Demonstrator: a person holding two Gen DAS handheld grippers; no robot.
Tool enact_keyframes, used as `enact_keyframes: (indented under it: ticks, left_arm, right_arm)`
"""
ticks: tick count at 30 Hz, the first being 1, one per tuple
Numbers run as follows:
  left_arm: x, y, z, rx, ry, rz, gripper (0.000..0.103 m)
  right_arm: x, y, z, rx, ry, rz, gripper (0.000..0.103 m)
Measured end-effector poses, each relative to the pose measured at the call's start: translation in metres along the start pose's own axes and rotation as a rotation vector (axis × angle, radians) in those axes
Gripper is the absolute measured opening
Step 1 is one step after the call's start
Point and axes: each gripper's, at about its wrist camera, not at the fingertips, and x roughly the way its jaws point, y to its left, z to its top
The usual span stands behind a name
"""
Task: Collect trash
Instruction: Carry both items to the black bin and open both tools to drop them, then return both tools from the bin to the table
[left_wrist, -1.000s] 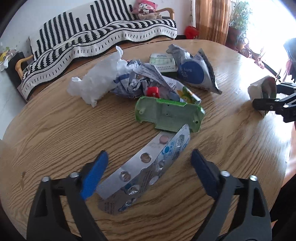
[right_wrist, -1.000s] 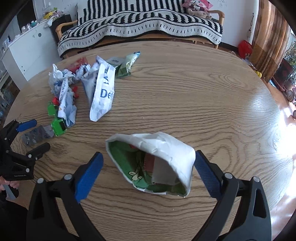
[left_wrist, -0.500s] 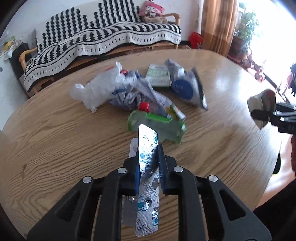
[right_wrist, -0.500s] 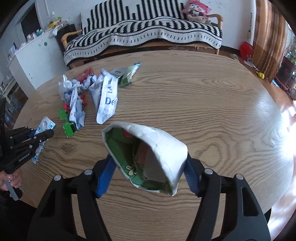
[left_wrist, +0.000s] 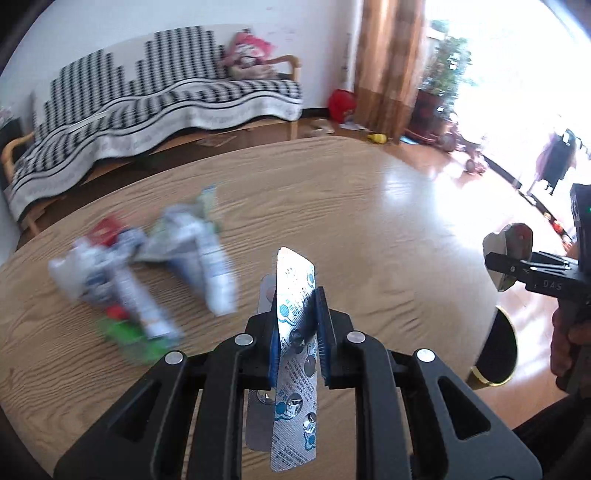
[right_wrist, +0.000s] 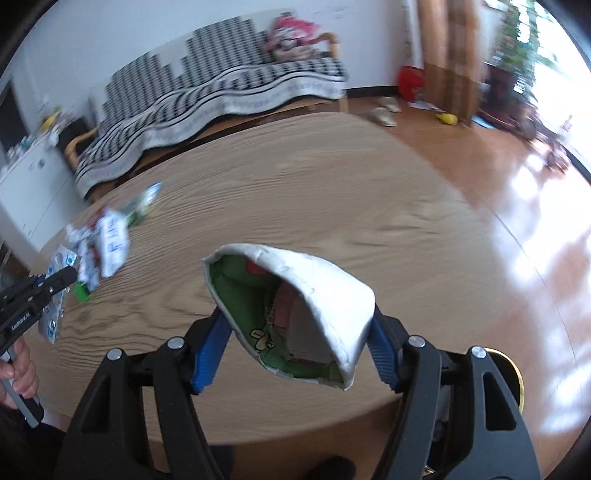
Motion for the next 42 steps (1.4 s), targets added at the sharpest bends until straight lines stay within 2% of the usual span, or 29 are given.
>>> enact_keyframes:
  ticks: [4,7,13,16,21,25,33,35,37,38,42]
  left_arm:
    - [0.021,-0.067,0.012,0.050,0.006,-0.071,0.016]
    - [0.032,-0.127,0.018,0.092,0.005,-0.153,0.016]
    - [0.055,-0.230,0.009,0.185,0.035,-0.305,0.016]
    - [0.073,-0.278,-0.004,0.239,0.074,-0.373,0.016]
    - [0.100,-0.332,-0.024,0.293,0.157,-0.456,0.016]
    - [0.119,-0.356,-0.034,0.310,0.211,-0.493,0.016]
    - [0.138,-0.372,-0.038,0.328,0.242,-0.526,0.016]
    - [0.142,-0.374,-0.037,0.334,0.247,-0.523,0.021]
    - [0.142,-0.373,-0.036,0.330,0.247,-0.523,0.046]
    - [0.141,-0.373,-0.037,0.325,0.242,-0.522,0.053]
    - [0.137,-0.371,-0.031,0.309,0.221,-0.519,0.055]
  right_arm:
    - [-0.023,-0.069,-0.016,0.099,-0.023,-0.075,0.066]
    - [-0.039,-0.119,-0.032,0.168,-0.032,-0.122,0.066]
    - [-0.059,-0.207,-0.072,0.323,-0.019,-0.202,0.067]
    - [-0.062,-0.238,-0.090,0.386,0.002,-0.225,0.067]
    - [-0.066,-0.263,-0.110,0.444,0.022,-0.243,0.067]
    - [-0.069,-0.268,-0.118,0.456,0.025,-0.253,0.067]
    - [-0.067,-0.270,-0.115,0.457,0.026,-0.253,0.067]
    - [-0.067,-0.269,-0.115,0.456,0.024,-0.252,0.067]
    - [-0.067,-0.269,-0.116,0.458,0.025,-0.251,0.067]
    - [-0.067,-0.269,-0.116,0.458,0.025,-0.250,0.067]
    - [-0.063,-0.267,-0.115,0.453,0.039,-0.243,0.067]
